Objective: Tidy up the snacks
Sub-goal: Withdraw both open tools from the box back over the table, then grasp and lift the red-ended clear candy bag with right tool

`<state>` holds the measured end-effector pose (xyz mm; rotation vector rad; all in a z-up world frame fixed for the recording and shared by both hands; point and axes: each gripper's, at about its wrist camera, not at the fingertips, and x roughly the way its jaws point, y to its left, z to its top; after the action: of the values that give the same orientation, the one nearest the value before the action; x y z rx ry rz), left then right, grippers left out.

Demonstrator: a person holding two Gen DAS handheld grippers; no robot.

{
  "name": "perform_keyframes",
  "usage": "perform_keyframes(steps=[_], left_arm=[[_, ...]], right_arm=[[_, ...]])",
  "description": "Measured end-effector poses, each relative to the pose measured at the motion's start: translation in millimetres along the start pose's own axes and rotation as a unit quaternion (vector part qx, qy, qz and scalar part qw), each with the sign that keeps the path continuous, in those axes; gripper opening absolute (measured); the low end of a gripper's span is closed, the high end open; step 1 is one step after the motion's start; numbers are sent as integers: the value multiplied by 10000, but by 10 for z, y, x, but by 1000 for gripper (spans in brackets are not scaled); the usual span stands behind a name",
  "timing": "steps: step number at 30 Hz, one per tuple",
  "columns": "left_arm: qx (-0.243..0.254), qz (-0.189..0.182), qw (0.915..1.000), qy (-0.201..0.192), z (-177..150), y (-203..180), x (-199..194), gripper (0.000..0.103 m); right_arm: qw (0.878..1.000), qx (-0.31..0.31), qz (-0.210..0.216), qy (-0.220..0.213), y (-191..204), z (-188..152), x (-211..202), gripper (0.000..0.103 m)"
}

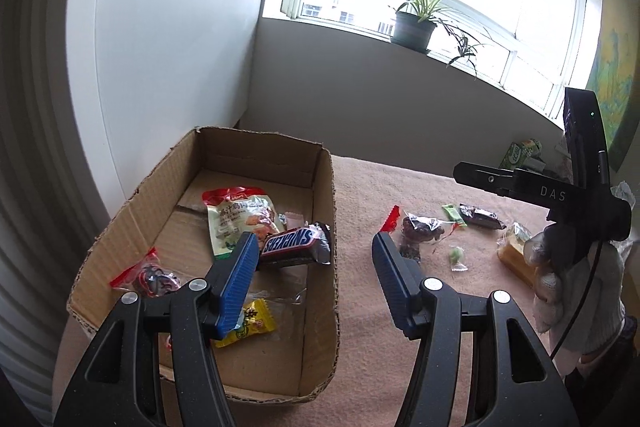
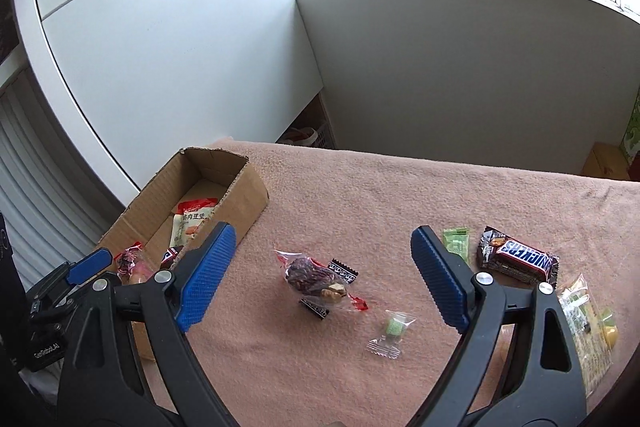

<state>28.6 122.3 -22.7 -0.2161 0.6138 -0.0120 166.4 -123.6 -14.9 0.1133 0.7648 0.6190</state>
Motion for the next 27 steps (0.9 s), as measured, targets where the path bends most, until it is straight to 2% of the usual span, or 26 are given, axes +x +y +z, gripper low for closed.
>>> perform_keyframes(steps=[3,4,5,7,9,11,16,21,25,27], left_arm=[[46,-46,10000,26,0,-113,30,59],[59,-52,10000,36,0,-147,43,59],[74,-57,9999,49,-1,-179,53,59],[92,-76,9999,65,1,-235,72,59],[70,-108,9999,55,5,-282,78,59],[71,-125,9999,64,10,-313,96,59],[88,-138,9998,88,-5,-366,115,59],[83,-105,9998,118,-5,-335,128,59],[26,-85,9999,95,-5,-267,105,59],[-4,-83,9999,89,-4,-238,89,59]], right_arm=[[9995,243,124,184,-168,-16,57,77],[9990,305,198,259,-206,-14,79,67],[9985,365,268,311,-247,-15,98,62],[9976,464,383,339,-296,-12,126,61],[9965,546,495,406,-300,-19,178,56],[9947,626,638,512,-300,-17,260,46],[9913,673,860,738,-207,21,507,40],[9889,616,849,1053,-139,-28,735,40],[9830,593,1141,1308,-80,-152,739,40],[9839,442,1089,1347,-28,-214,678,40]])
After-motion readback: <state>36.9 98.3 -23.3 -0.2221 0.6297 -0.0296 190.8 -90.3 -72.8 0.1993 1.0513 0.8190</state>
